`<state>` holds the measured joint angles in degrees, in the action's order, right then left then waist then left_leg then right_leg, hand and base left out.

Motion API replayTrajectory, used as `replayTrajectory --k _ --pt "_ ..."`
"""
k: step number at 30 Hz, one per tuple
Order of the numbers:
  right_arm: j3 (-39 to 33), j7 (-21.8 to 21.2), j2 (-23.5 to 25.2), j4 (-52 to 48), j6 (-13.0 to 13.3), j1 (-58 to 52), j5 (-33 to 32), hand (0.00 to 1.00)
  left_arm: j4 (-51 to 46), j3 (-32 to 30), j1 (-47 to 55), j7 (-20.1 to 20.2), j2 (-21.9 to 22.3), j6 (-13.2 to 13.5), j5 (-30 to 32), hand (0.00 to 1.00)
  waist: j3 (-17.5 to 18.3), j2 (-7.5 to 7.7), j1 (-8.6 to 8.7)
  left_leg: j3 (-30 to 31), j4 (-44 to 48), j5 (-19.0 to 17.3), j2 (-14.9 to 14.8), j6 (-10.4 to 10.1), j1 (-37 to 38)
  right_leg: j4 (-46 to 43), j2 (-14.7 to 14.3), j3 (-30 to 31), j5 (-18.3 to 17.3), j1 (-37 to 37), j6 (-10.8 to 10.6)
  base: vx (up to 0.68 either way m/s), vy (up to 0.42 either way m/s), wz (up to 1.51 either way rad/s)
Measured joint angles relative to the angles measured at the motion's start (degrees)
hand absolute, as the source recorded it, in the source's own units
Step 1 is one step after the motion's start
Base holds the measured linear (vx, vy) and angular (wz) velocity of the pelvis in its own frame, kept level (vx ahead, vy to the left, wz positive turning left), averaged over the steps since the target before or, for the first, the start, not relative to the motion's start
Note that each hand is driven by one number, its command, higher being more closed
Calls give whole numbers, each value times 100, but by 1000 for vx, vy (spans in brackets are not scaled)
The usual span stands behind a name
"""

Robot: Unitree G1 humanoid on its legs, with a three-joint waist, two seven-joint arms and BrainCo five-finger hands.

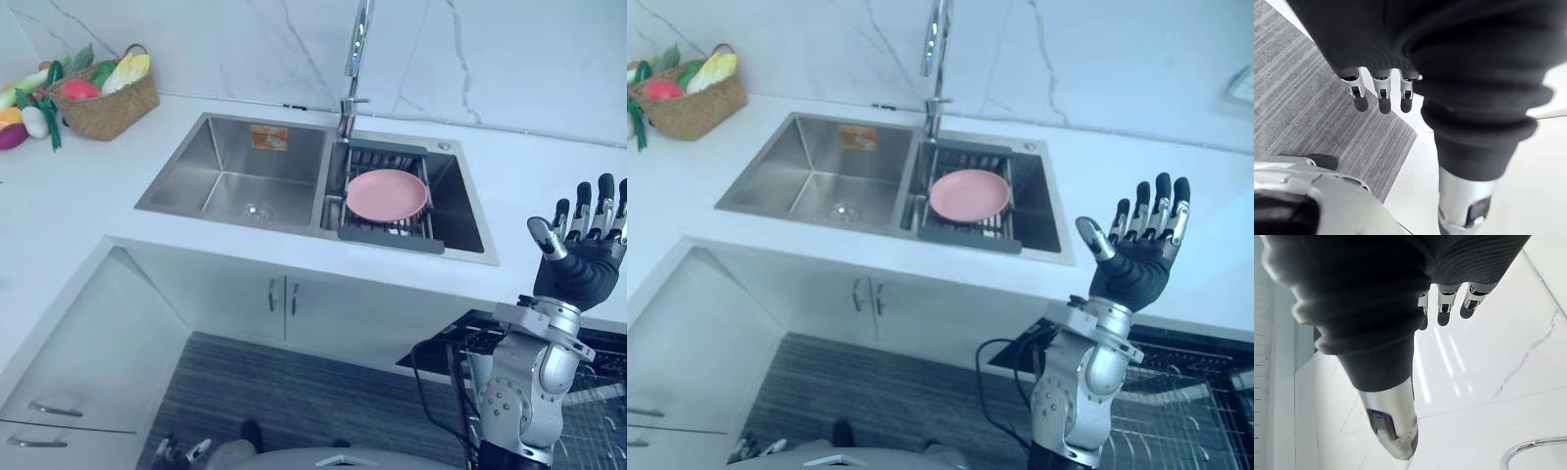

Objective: Walk over to the sink, pick up the cup, carry it to the dishwasher, place the cup inside the dishwasher, then close the dishwasher door

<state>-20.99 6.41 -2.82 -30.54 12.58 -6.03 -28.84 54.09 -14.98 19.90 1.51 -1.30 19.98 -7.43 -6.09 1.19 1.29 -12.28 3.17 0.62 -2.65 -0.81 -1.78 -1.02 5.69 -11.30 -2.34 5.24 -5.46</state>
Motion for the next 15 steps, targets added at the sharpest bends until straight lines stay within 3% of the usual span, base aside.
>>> replayTrajectory --k 6,15 --pt "514 35 19 -16 -170 -38 6 0 -460 63 163 -115 112 109 327 0 16 -32 -135 107 -47 -6 198 20 58 4 90 462 67 -248 -9 -65 59 -35" --pt "522 48 196 -53 -425 -347 23 0 -542 183 275 -117 47 131 438 0 168 12 -41 -81 -571 111 428 90 388 -30 270 601 152 -362 -71 11 61 -25"
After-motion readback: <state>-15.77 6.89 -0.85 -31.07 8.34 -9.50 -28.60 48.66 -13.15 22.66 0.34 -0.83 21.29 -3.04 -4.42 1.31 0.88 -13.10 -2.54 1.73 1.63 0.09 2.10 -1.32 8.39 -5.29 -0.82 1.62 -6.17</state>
